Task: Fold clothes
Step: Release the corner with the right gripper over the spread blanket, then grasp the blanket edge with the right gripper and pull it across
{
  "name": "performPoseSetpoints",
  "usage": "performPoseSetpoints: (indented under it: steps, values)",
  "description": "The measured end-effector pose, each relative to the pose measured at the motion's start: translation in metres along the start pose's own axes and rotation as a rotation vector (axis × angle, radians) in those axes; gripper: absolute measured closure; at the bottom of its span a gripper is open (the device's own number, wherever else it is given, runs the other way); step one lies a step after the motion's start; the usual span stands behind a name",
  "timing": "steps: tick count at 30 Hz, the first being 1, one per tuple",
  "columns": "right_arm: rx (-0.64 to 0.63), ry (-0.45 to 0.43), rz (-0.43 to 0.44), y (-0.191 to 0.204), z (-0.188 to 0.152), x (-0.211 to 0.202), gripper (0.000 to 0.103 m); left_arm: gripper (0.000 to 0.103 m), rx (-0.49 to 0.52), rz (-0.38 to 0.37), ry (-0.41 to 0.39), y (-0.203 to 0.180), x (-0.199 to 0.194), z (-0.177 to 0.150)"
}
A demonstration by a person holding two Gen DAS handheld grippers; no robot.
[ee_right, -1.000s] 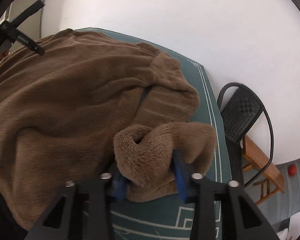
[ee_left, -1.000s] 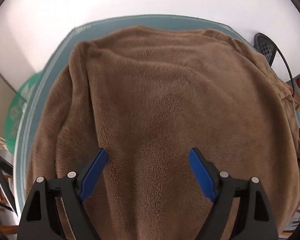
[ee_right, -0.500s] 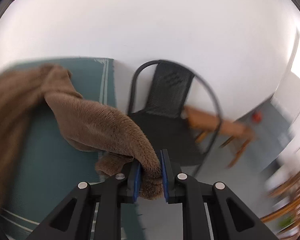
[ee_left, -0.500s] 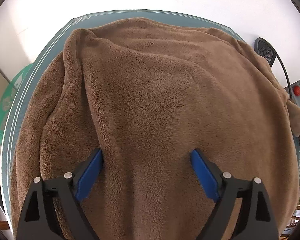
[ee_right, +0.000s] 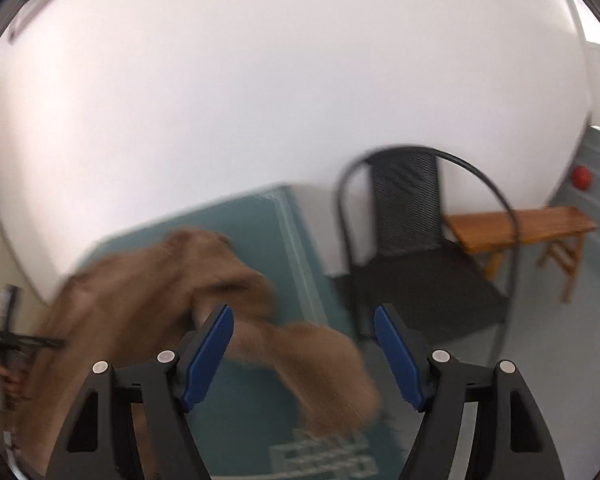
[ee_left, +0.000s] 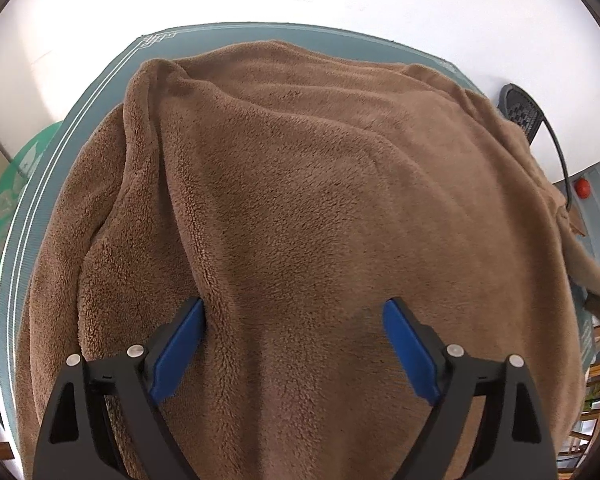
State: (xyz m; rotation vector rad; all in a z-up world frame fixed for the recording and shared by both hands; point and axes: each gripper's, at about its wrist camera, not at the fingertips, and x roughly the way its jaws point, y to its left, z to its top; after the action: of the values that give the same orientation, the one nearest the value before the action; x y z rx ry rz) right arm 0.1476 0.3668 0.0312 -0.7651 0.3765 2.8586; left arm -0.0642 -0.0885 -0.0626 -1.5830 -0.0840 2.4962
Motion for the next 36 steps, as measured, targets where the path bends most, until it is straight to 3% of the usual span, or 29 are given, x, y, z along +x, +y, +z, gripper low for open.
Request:
performPoseSetpoints:
  steps: [2, 5, 7, 9, 15, 18, 19, 21, 22, 23, 27, 31, 36]
  values:
    - [0.021, 0.022, 0.127, 0.014, 0.007, 0.006, 0.028, 0.011, 0.002, -0.004, -0.01, -0.001, -0.004, -0.001]
    - [0.06, 0.161, 0.329, 0.039, 0.003, 0.047, 0.028, 0.011, 0.002, -0.011, -0.02, -0.001, -0.009, -0.002]
    - [0.059, 0.277, 0.4, 0.059, -0.008, 0.084, 0.029, 0.011, 0.001, -0.011, -0.027, 0.001, -0.013, -0.004]
    - [0.055, 0.372, 0.417, 0.074, -0.017, 0.121, 0.03, 0.011, -0.001, -0.006, -0.033, 0.002, -0.014, -0.002]
    - [0.161, 0.531, 0.356, 0.066, -0.021, 0.207, 0.034, 0.011, -0.013, 0.021, -0.058, 0.016, -0.021, 0.009]
    - [0.143, 0.568, 0.314, 0.067, -0.02, 0.231, 0.036, 0.011, -0.03, 0.048, -0.055, 0.03, -0.02, 0.015]
    - [0.132, 0.574, 0.309, 0.07, -0.019, 0.235, 0.041, 0.011, -0.047, 0.053, -0.05, 0.035, -0.018, 0.017]
    - [0.095, 0.59, 0.303, 0.076, -0.022, 0.244, 0.069, 0.011, -0.088, 0.057, -0.034, 0.045, -0.011, 0.021]
    - [0.068, 0.59, 0.298, 0.078, -0.022, 0.249, 0.088, 0.011, -0.102, 0.054, -0.024, 0.05, -0.007, 0.024]
    - [0.041, 0.589, 0.292, 0.08, -0.023, 0.254, 0.091, 0.011, -0.113, 0.058, -0.018, 0.054, -0.004, 0.026]
    - [-0.007, 0.463, 0.207, 0.069, -0.006, 0.244, 0.095, 0.011, -0.145, 0.103, -0.014, 0.072, 0.003, 0.037]
    - [0.029, 0.342, 0.121, 0.04, 0.022, 0.23, 0.095, 0.011, -0.144, 0.178, -0.009, 0.083, 0.019, 0.051]
    - [0.031, 0.407, 0.068, 0.035, 0.01, 0.256, 0.095, 0.009, -0.091, 0.308, -0.002, 0.085, 0.044, 0.065]
